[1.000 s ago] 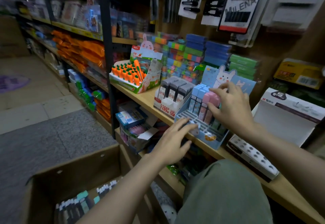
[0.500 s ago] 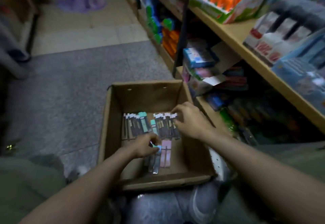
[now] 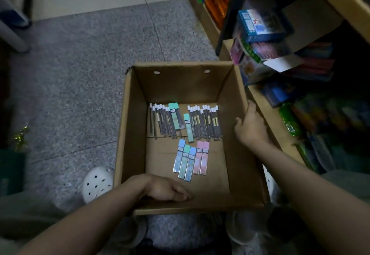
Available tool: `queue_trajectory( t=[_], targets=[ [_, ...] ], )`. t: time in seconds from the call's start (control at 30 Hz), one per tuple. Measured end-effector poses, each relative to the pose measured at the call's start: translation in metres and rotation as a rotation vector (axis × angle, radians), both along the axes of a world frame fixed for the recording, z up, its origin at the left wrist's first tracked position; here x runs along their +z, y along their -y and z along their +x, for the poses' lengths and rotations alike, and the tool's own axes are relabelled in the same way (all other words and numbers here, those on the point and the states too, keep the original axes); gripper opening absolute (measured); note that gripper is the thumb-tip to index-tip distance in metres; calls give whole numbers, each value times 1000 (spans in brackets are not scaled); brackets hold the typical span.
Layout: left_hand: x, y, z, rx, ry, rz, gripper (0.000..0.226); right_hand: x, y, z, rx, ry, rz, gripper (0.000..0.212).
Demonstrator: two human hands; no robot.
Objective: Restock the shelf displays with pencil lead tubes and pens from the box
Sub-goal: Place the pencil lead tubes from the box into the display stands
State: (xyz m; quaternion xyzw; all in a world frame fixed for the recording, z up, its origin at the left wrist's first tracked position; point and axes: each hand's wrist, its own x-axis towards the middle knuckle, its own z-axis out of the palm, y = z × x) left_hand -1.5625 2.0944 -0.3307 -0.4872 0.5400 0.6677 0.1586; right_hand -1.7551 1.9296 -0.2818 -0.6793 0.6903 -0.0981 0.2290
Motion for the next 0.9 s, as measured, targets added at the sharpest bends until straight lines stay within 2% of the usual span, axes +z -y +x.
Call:
queue_trajectory(
  t=[0.1,0.17,0.23,0.3,0.37,0.43,0.53,0.6,0.73,0.9],
  targets=[
    [-4,-2,2,-36,-11,47,42,-1,-1,1,-1,24,-7,64],
    [-6,3,6,0,6,4,42,1,-5,1,3,33,-36,71],
    [-7,11,11,250,71,-128,41,8,-14,1,106,-71,-207,81],
    [-12,17,17,590,143,-259,36,12,-26,8,370,-140,-337,79],
    [-20,20,22,726,248,-346,31,5,-44,22,660,-124,-255,63],
    [-28,21,23,735,325,-341,28,-14,-59,34,745,-91,-8,56],
    [-46,21,16,775,331,-268,32,-52,-65,39,428,-32,430,70],
    [-60,21,10,835,330,-265,36,-74,-61,36,259,-48,552,77],
    [-80,26,2,886,375,-295,43,-104,-60,30,139,-89,647,66],
    [-89,37,-5,881,451,-383,59,-125,-69,39,22,6,637,76]
  ],
)
